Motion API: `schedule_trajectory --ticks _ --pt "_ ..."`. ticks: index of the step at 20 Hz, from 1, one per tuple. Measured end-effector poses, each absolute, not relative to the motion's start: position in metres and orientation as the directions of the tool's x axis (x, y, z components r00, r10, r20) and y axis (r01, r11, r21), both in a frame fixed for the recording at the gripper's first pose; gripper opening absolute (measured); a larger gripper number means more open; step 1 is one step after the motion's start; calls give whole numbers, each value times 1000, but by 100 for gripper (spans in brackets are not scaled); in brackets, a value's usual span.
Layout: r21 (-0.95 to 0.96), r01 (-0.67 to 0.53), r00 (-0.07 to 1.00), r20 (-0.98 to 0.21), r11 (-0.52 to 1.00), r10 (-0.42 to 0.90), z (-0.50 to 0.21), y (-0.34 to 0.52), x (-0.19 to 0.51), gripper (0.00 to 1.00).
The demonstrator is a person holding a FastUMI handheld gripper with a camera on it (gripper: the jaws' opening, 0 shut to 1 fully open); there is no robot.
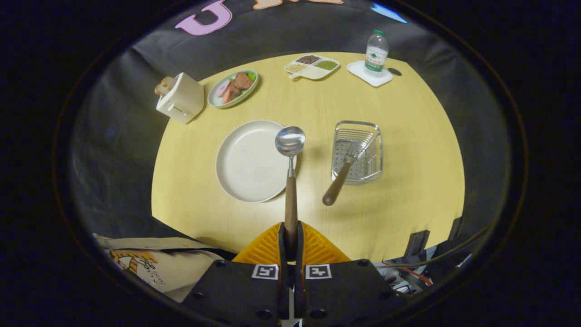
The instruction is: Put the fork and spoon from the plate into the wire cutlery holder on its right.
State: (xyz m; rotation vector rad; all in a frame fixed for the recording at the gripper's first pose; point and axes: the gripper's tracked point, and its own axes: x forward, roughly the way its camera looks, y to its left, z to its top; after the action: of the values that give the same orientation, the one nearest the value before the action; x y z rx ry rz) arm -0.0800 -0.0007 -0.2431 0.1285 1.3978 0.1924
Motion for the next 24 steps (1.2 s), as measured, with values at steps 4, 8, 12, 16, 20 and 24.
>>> schedule_trajectory --ticks 4,8,12,16,20,24 --pt "187 -31 181 -965 982 189 -235 -23 -74 8" --pt "172 -12 180 -969 985 171 -234 -44 -72 8" --pt "149 21 159 -977 989 144 -244 -68 -75 8" --pt "136 53 139 -982 989 127 -256 -83 -76 8" --pt "142 72 129 -983 987 132 -265 -88 -75 8" --pt "152 86 135 -981 985 139 -272 -87 -70 8"
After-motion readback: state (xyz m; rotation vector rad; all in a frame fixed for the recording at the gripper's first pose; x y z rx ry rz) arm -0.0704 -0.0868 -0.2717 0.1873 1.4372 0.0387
